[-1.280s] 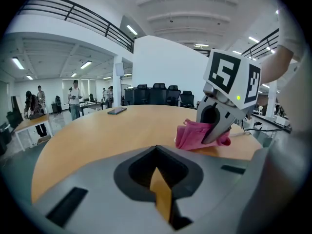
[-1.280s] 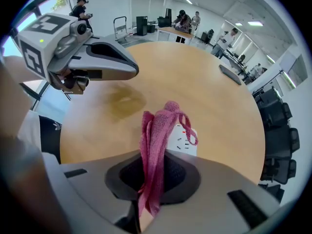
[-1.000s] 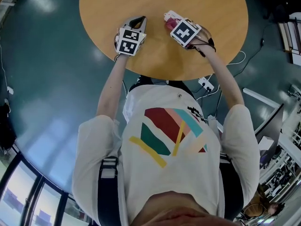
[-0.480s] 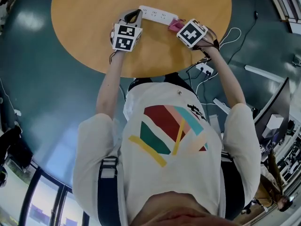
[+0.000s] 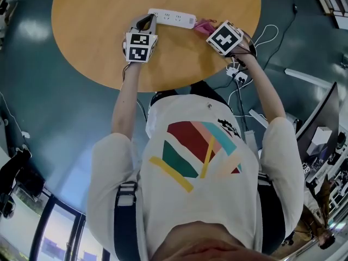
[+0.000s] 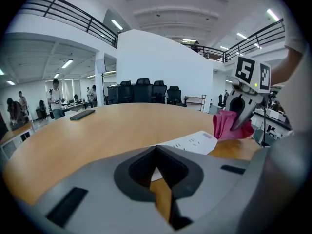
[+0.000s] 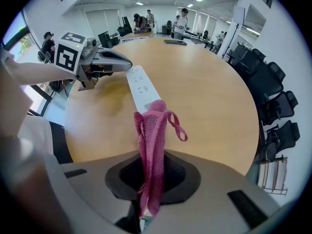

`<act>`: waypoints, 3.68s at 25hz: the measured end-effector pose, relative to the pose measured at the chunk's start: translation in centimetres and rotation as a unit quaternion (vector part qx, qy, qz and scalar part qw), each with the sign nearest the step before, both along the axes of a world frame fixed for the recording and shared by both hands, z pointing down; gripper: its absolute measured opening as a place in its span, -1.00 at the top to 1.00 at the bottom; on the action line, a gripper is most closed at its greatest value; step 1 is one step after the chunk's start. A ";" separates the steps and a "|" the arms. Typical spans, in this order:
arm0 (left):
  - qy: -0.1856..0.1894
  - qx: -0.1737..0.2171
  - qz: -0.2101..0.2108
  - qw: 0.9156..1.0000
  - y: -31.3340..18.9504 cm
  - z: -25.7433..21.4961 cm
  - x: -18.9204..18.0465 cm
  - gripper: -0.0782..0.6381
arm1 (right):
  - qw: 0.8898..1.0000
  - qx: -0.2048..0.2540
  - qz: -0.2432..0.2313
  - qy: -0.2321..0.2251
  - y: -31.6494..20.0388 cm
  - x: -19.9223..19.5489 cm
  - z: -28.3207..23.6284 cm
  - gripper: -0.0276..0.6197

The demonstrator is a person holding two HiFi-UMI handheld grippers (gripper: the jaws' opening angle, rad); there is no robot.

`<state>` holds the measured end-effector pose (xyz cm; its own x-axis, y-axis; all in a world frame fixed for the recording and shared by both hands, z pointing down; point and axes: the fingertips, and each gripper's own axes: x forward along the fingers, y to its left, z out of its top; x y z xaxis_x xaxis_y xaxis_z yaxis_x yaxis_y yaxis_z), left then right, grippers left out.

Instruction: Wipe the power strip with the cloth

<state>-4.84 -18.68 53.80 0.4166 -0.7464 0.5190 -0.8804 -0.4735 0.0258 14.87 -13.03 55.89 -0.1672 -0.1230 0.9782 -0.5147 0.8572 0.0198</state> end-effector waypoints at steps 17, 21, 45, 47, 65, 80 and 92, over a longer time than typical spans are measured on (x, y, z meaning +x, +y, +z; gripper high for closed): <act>-0.162 0.034 0.412 0.896 0.8 -1.2 -0.9 0.08 | 0.996 -0.022 0.073 -0.046 5.0 -3.1 -1.3 0.79; -0.206 0.031 0.503 0.838 1.4 0.2 -0.8 0.08 | 0.992 0.007 0.094 -0.081 5.4 -8.1 -1.1 0.80; -0.242 0.069 0.626 0.738 2.2 2.8 -1.3 0.08 | 0.992 0.106 -0.039 0.051 -2.5 -19.7 1.4 0.79; -0.240 0.068 0.625 0.740 2.1 2.5 -1.5 0.08 | 0.992 0.109 -0.034 0.048 -2.6 -19.6 1.0 0.79; -0.245 0.052 0.618 0.745 2.4 1.8 -2.5 0.09 | 0.986 0.119 0.016 0.119 -1.3 -6.7 1.0 0.79; 0.045 0.083 0.292 0.952 -0.7 -12.0 -2.7 0.09 | 0.974 0.157 0.155 -0.060 -2.9 -2.5 -8.0 0.79; 0.197 0.155 -0.036 0.967 4.1 -19.3 -5.3 0.66 | 0.863 0.248 0.206 -0.388 -2.3 -11.8 -19.7 0.80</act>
<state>-10.19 -14.58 34.45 0.4781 -0.8749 0.0767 -0.8619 -0.4506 0.2326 3.03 -15.29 36.19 -0.5906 -0.6999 0.4016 -0.7973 0.5829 -0.1567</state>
